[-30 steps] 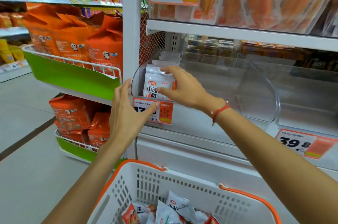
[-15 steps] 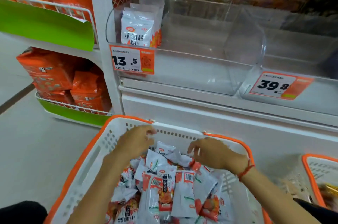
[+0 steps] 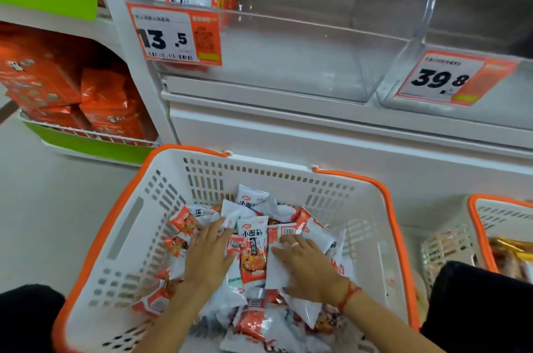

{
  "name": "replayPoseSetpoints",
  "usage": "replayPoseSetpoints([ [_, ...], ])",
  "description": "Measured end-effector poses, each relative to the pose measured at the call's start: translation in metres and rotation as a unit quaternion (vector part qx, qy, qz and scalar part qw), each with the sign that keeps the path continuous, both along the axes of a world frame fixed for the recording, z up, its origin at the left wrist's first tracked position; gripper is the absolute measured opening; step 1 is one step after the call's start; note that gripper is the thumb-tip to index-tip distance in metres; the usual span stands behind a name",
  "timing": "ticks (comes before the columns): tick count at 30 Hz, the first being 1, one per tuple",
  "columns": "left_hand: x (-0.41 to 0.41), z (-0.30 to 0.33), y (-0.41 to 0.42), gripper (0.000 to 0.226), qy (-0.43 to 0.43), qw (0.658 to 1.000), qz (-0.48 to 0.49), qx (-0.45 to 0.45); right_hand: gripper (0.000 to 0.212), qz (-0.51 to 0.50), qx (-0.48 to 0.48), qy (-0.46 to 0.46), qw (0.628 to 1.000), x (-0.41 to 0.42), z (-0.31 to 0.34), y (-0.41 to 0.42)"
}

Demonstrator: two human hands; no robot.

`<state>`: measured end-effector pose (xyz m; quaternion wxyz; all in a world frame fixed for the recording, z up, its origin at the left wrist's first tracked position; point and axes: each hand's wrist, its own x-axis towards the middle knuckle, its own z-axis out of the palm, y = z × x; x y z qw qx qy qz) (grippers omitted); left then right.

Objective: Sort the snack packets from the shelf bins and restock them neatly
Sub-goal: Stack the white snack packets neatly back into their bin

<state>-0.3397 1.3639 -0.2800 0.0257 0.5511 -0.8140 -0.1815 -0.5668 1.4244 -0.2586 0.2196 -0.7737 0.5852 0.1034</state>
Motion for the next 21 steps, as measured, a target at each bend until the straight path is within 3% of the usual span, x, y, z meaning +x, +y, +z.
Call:
replayPoseSetpoints([
  [2, -0.006, 0.008, -0.007, 0.053, 0.023, 0.999, -0.003, 0.022, 0.062, -0.043, 0.001, -0.076, 0.996, -0.004, 0.014, -0.009],
  [4, -0.012, 0.026, -0.019, 0.060, 0.102, 0.990, -0.016, 0.098, 0.040, -0.119, 0.007, -0.182, 0.976, -0.011, 0.039, -0.022],
  [6, -0.020, 0.055, -0.032, 0.074, 0.194, 0.948, -0.047, 0.246, 0.024, -0.178, -0.015, -0.265, 0.948, -0.022, 0.063, -0.036],
  [8, -0.029, 0.083, -0.039, 0.078, 0.240, 0.901, -0.069, 0.354, 0.032, -0.196, -0.026, -0.308, 0.931, -0.028, 0.090, -0.048],
  [12, -0.040, 0.116, -0.038, 0.028, 0.323, 0.874, -0.050, 0.358, 0.041, -0.224, -0.027, -0.401, 0.888, -0.022, 0.125, -0.058],
  [15, -0.030, 0.118, -0.035, 0.027, 0.389, 0.859, 0.014, 0.331, 0.021, -0.291, -0.066, -0.492, 0.818, -0.008, 0.128, -0.067],
  [17, -0.017, 0.110, -0.033, 0.040, 0.413, 0.863, 0.073, 0.282, 0.021, -0.354, -0.047, -0.521, 0.775, 0.004, 0.110, -0.069],
  [18, -0.009, 0.104, -0.032, 0.052, 0.415, 0.866, 0.114, 0.254, 0.025, -0.377, -0.024, -0.509, 0.773, 0.010, 0.093, -0.068],
  [19, -0.003, 0.099, -0.032, 0.060, 0.418, 0.865, 0.156, 0.230, 0.027, -0.384, -0.001, -0.460, 0.801, 0.017, 0.075, -0.063],
  [21, 0.007, 0.095, -0.032, 0.042, 0.432, 0.853, 0.217, 0.197, 0.027, -0.353, 0.051, -0.325, 0.876, 0.027, 0.029, -0.052],
])
